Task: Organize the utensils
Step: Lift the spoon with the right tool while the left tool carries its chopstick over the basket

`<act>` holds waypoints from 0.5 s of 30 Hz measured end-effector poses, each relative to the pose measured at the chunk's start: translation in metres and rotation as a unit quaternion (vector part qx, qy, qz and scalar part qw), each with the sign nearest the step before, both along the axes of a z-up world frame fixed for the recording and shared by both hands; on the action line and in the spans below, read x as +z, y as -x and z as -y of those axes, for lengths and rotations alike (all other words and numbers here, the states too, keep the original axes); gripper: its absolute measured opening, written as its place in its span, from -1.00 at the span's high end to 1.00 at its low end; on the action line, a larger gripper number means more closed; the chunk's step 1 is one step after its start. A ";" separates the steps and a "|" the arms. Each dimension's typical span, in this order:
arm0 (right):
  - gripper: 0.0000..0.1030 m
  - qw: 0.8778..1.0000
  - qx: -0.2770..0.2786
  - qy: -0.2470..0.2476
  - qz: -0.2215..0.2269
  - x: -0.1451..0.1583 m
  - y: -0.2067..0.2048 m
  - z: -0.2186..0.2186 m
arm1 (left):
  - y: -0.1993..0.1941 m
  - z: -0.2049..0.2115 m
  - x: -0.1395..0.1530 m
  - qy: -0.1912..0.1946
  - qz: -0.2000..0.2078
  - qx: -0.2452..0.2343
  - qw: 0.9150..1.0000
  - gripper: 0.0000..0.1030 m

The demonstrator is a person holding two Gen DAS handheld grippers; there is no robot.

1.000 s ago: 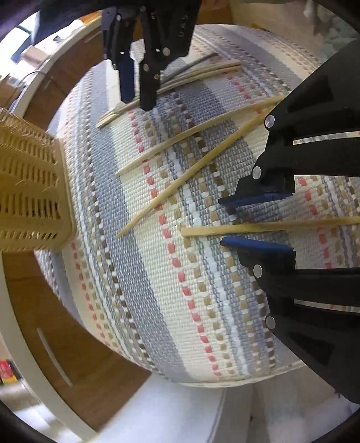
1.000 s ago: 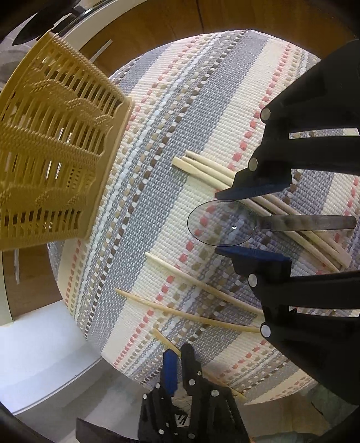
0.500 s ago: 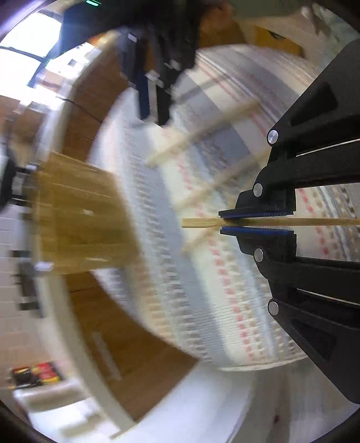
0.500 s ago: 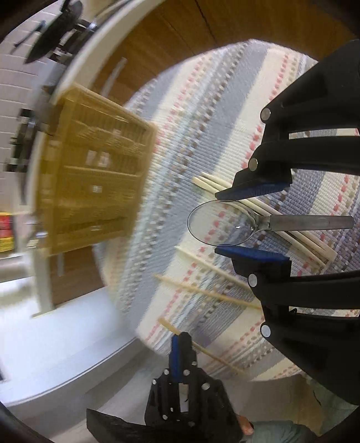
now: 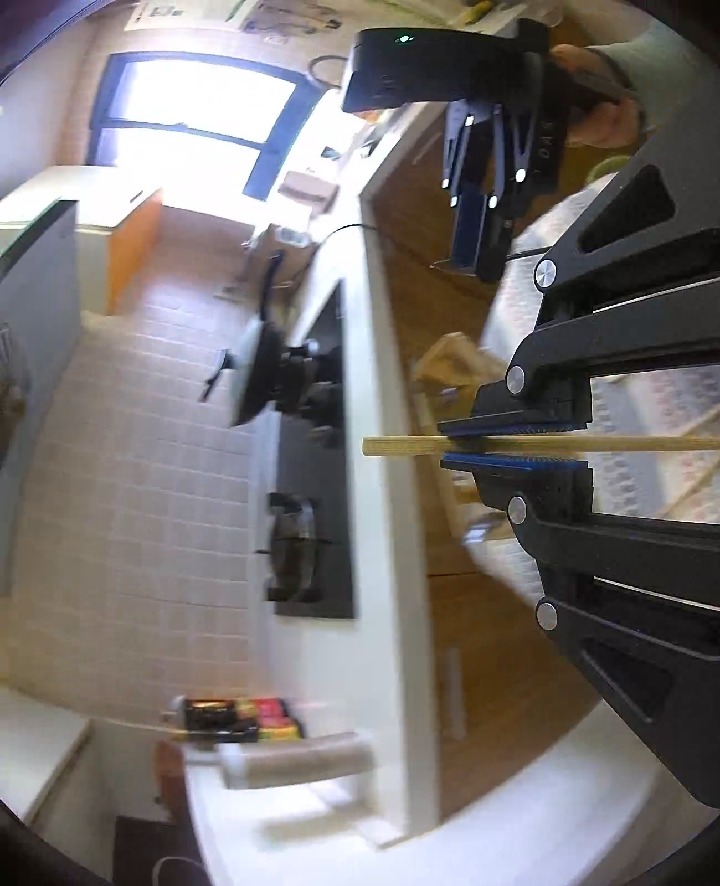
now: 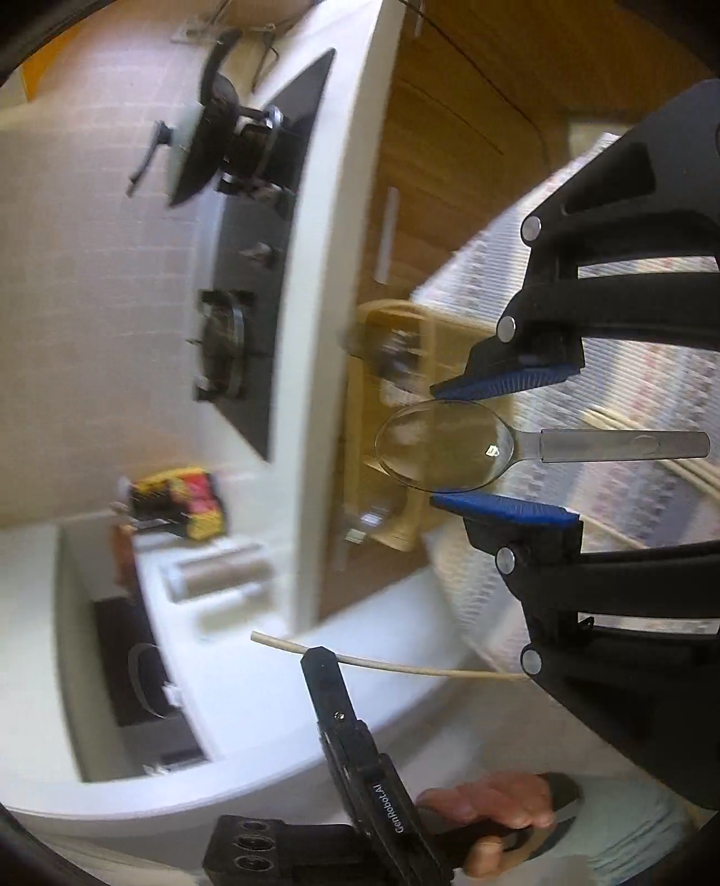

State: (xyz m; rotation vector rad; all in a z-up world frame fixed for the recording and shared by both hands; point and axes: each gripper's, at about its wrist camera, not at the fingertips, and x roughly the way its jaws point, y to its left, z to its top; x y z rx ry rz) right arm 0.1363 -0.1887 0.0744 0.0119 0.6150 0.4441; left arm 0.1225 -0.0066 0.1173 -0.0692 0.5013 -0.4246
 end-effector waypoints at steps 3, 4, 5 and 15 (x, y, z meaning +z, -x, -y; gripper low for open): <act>0.42 0.999 -0.018 -0.024 0.034 0.016 -0.014 0.006 | -0.022 0.007 0.010 -0.001 0.020 0.007 1.000 0.93; 0.42 0.998 -0.027 -0.031 0.051 0.021 -0.019 0.007 | -0.025 0.009 0.013 0.000 0.028 0.010 1.000 0.93; 0.42 0.997 -0.033 -0.035 0.065 0.024 -0.024 0.008 | -0.028 0.009 0.016 0.004 0.034 0.011 0.999 0.93; 0.42 0.978 -0.091 -0.052 0.183 0.048 -0.070 0.010 | -0.064 -0.005 0.027 0.072 0.128 0.022 0.989 0.93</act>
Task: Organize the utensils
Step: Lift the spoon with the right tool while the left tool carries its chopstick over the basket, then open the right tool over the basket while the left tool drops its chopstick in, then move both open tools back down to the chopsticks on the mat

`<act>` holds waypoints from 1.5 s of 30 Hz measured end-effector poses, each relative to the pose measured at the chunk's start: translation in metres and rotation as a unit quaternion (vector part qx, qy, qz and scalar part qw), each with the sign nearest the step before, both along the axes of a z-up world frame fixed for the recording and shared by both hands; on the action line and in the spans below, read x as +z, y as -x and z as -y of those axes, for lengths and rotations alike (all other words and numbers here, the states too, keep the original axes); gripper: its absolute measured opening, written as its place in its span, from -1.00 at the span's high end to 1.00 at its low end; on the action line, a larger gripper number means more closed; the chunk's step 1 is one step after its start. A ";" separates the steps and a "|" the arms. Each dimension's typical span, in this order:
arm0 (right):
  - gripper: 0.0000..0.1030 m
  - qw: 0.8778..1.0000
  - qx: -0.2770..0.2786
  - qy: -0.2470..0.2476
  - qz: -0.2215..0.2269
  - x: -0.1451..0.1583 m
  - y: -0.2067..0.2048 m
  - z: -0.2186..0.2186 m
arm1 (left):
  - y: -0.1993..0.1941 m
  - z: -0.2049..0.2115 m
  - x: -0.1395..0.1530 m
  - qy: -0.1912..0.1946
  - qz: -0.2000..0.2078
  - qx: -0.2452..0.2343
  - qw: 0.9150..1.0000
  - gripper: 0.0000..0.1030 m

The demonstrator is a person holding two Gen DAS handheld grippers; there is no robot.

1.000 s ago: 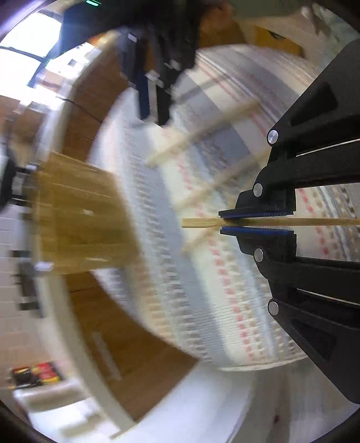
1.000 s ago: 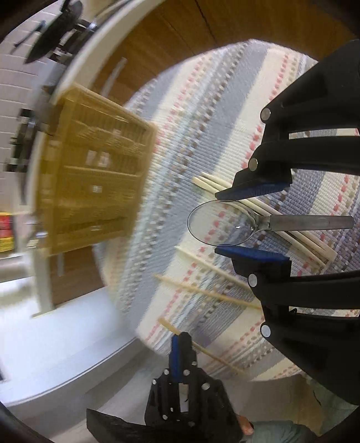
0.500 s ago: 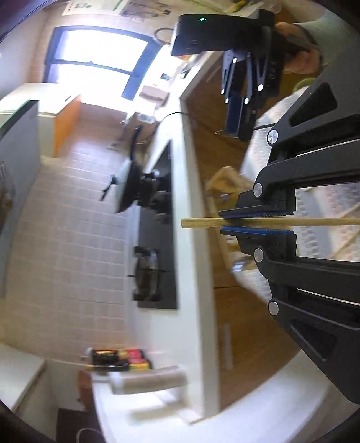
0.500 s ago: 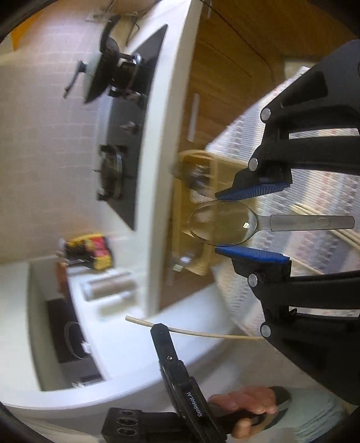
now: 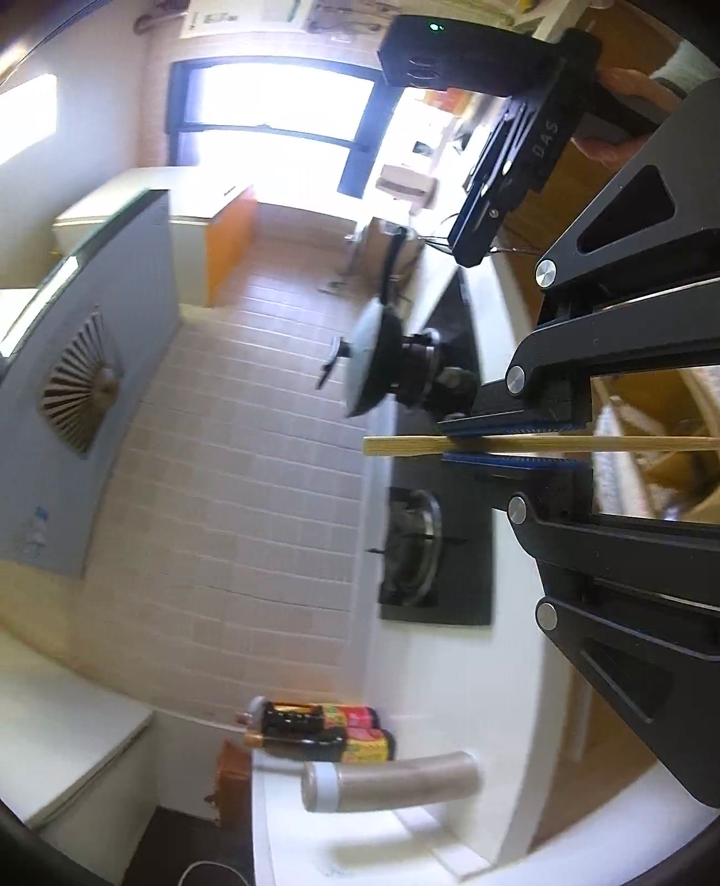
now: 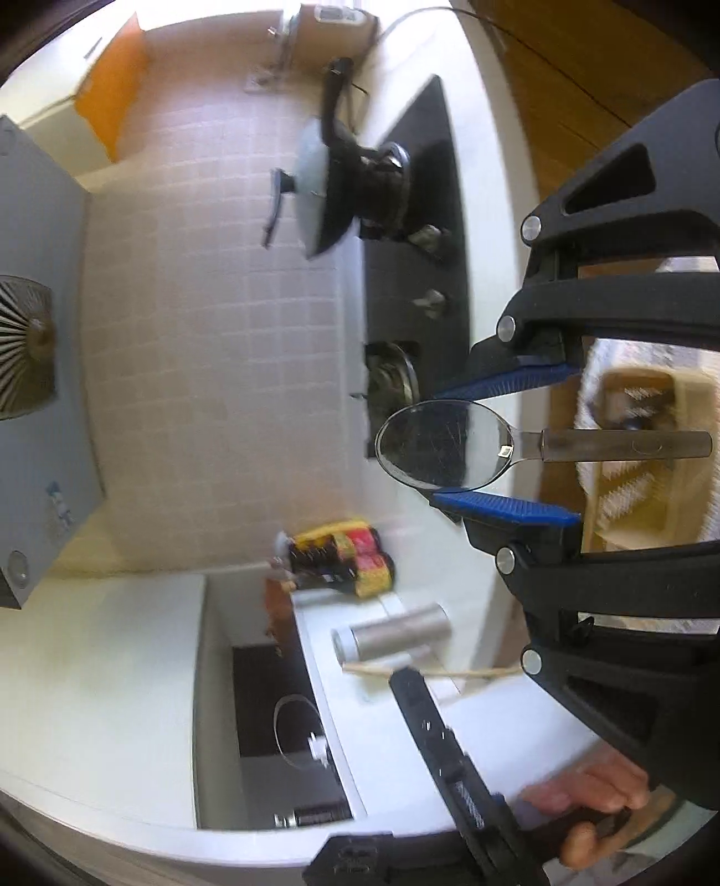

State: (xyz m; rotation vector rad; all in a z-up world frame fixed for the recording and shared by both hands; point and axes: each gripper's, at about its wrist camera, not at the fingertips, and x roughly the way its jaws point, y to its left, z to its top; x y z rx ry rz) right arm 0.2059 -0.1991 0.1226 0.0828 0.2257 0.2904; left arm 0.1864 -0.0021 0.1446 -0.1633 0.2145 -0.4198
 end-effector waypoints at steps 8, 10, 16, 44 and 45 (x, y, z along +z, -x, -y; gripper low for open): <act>0.42 0.998 -0.034 0.032 0.030 -0.022 -0.027 -0.010 | -0.018 0.010 -0.027 -0.010 0.041 0.038 0.998 0.93; 0.42 0.998 -0.035 0.029 0.032 -0.029 -0.030 -0.010 | -0.021 0.016 -0.040 -0.021 0.045 0.044 0.998 0.93; 0.42 0.999 -0.034 0.015 0.024 -0.047 -0.039 -0.005 | -0.029 0.017 -0.061 -0.012 0.044 0.044 0.998 0.92; 0.05 0.995 -0.038 0.021 -0.093 -0.060 0.052 0.010 | 0.067 -0.028 -0.051 -0.024 -0.011 0.040 0.999 0.31; 0.05 0.994 -0.039 0.028 -0.101 -0.059 0.057 0.008 | 0.073 -0.031 -0.050 -0.023 -0.018 0.038 0.999 0.31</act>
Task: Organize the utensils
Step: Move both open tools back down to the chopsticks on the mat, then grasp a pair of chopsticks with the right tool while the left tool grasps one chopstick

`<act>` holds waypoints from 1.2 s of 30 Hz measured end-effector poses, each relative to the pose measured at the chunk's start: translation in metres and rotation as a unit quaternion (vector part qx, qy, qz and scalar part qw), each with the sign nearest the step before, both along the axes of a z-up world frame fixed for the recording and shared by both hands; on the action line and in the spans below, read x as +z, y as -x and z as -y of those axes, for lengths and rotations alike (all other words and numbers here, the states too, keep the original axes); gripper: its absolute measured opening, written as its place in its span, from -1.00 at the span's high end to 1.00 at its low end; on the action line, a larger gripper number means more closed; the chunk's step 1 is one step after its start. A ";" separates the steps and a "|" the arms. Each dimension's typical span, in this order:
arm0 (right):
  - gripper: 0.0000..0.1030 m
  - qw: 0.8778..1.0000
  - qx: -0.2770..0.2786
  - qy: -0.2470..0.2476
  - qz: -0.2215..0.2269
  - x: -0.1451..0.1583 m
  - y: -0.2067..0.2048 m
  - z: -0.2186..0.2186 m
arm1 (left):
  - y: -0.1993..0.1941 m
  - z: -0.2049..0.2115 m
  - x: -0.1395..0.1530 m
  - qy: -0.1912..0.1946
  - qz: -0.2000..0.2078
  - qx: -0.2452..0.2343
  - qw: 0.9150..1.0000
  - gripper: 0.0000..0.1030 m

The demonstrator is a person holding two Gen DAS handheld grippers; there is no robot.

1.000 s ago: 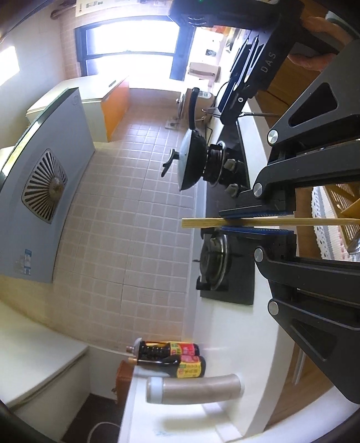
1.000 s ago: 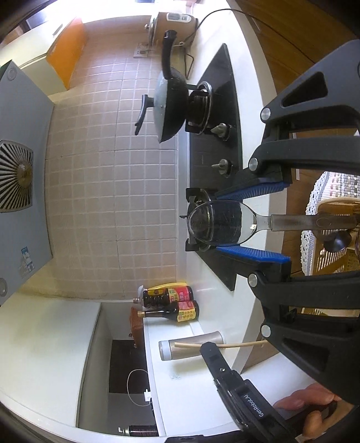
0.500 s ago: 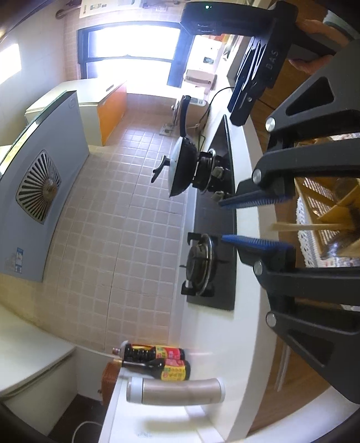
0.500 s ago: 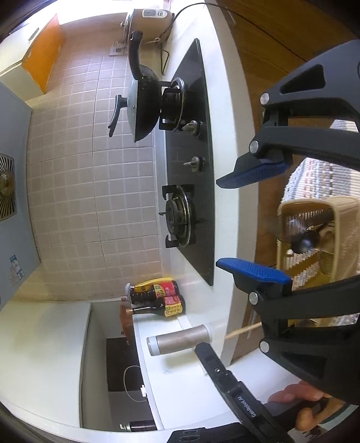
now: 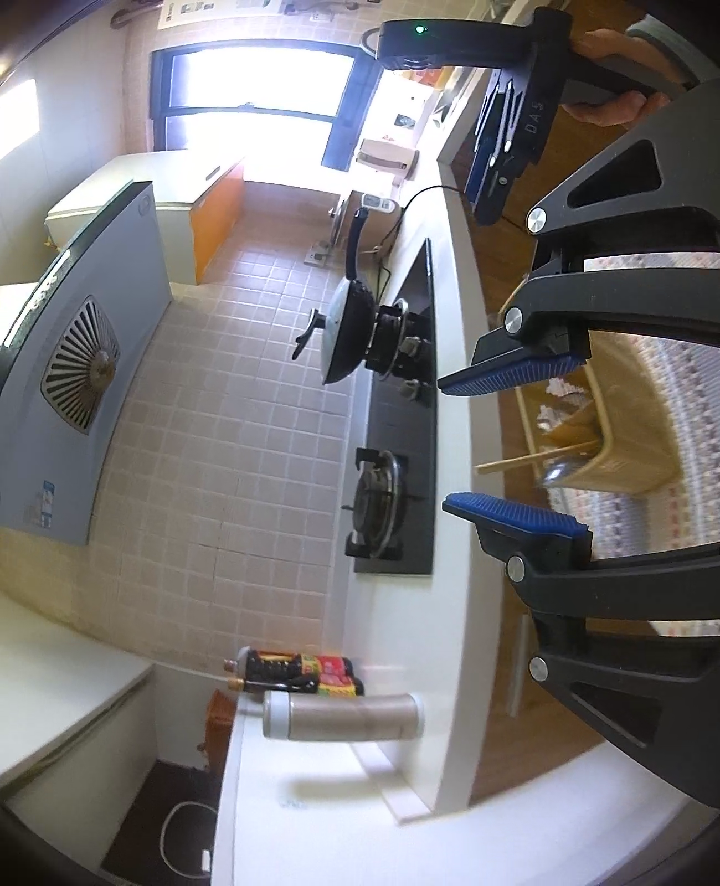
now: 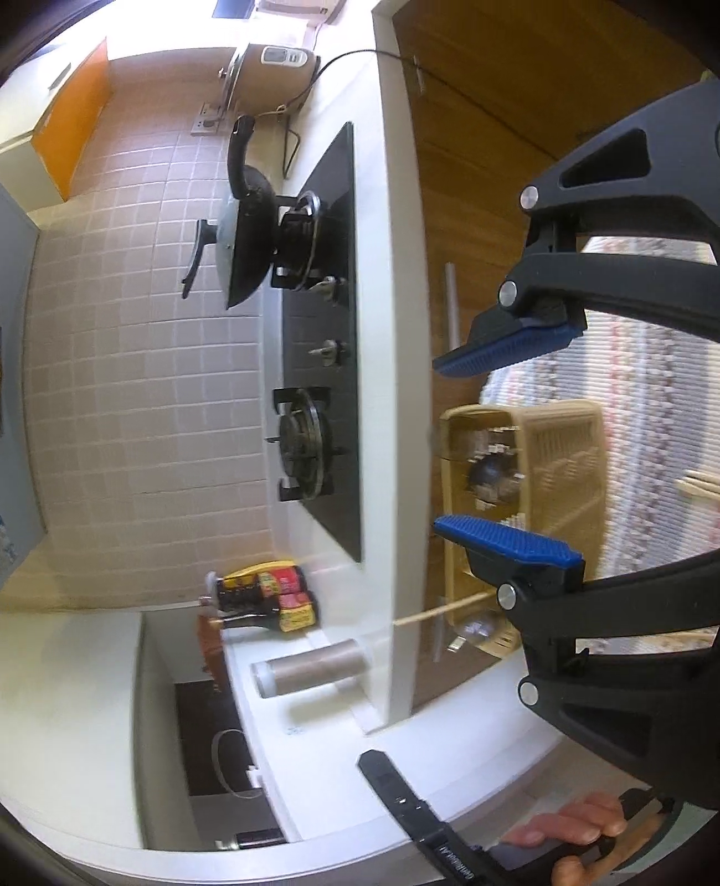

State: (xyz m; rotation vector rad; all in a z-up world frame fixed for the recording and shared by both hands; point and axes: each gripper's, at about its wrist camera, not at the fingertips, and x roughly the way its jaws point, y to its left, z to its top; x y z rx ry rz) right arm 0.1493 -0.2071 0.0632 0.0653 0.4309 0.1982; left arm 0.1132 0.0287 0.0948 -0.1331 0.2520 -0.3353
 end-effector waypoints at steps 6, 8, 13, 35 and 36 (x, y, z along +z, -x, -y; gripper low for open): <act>0.05 0.994 0.012 0.051 -0.092 -0.011 0.018 -0.018 | 0.019 -0.006 -0.004 -0.033 -0.051 0.006 0.998 0.31; 0.05 0.990 0.018 0.067 -0.125 -0.020 0.022 -0.024 | 0.021 -0.009 -0.008 -0.037 -0.069 0.009 0.997 0.28; 0.06 0.972 0.038 0.090 -0.216 -0.055 0.024 -0.037 | 0.026 -0.025 -0.027 -0.029 -0.121 0.057 0.991 -0.02; 0.61 0.898 0.063 0.013 -0.436 -0.177 0.003 -0.037 | -0.013 0.010 -0.185 -0.144 -0.382 0.014 0.913 -0.01; 0.62 0.897 0.063 0.014 -0.438 -0.180 0.004 -0.039 | -0.012 0.011 -0.187 -0.147 -0.381 0.014 0.913 -0.01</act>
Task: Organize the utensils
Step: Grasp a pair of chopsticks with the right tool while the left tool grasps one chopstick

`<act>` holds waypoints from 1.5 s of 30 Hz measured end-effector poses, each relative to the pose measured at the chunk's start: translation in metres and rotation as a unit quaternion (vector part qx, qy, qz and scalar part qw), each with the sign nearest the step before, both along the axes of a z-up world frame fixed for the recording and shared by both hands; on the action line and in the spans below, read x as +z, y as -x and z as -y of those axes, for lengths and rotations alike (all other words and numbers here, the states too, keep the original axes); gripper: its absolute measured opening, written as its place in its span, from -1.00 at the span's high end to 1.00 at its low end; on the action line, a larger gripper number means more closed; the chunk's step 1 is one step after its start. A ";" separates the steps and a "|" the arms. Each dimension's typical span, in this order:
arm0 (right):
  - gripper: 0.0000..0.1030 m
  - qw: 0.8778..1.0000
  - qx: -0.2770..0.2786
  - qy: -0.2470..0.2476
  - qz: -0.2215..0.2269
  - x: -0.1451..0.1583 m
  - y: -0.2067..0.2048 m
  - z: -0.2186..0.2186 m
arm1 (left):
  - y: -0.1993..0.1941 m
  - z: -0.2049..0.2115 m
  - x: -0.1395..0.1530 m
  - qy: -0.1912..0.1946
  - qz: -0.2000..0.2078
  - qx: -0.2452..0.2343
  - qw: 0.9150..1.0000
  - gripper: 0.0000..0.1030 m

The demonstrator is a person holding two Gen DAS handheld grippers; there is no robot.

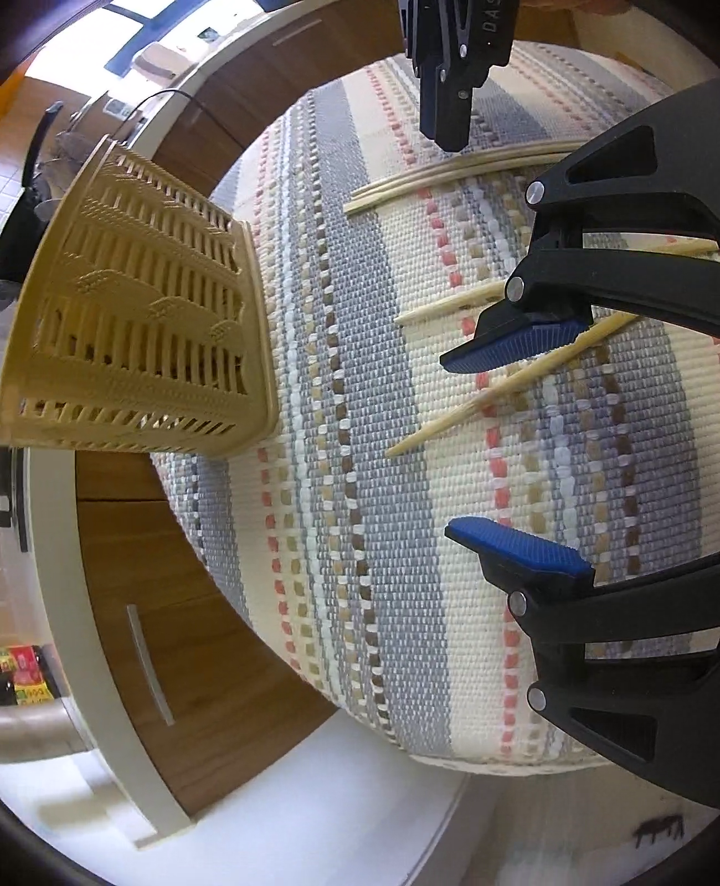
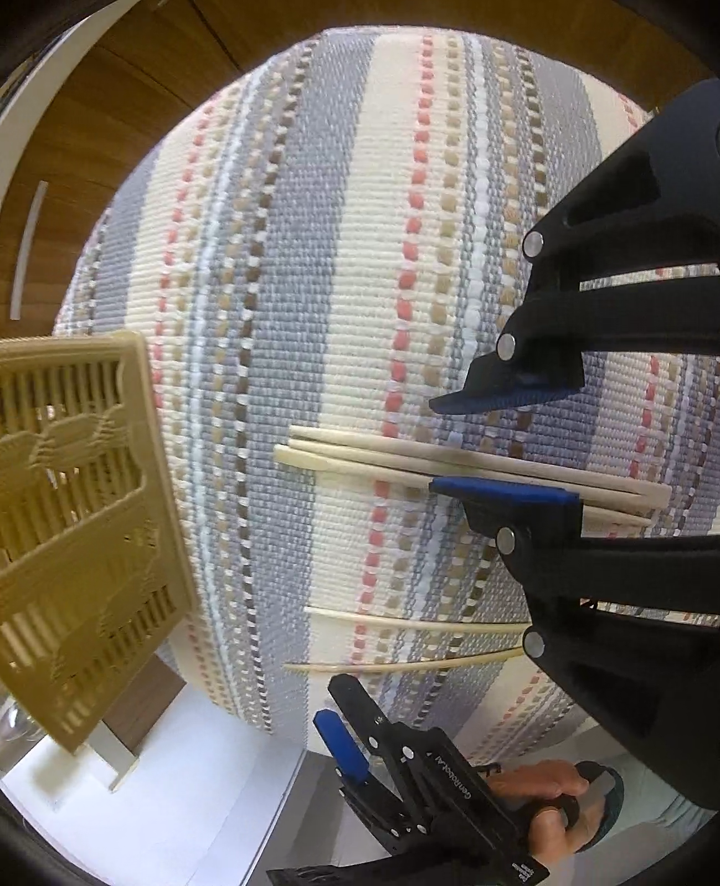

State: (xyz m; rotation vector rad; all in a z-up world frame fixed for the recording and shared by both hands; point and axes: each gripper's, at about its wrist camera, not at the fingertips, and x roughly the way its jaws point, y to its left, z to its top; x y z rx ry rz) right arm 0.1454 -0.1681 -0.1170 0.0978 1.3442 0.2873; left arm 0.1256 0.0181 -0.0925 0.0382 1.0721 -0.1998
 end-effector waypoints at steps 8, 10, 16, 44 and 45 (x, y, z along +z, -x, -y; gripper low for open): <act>0.80 0.999 0.022 0.034 0.004 -0.013 0.009 -0.020 | 0.001 0.011 -0.011 -0.013 -0.008 -0.013 1.000 -0.01; 0.80 0.999 0.025 0.040 0.001 -0.015 0.015 -0.024 | 0.001 0.013 -0.011 -0.019 -0.011 -0.016 1.000 -0.01; 0.80 0.997 0.031 0.062 -0.018 -0.020 0.020 -0.038 | 0.000 0.028 -0.013 -0.051 -0.017 -0.029 0.998 0.00; 0.81 0.996 0.056 0.046 -0.043 -0.021 -0.021 -0.054 | -0.003 0.033 -0.009 -0.063 -0.039 -0.087 0.993 0.41; 0.81 0.996 0.058 0.045 -0.041 -0.022 -0.021 -0.054 | -0.003 0.036 -0.009 -0.072 -0.039 -0.095 0.992 0.56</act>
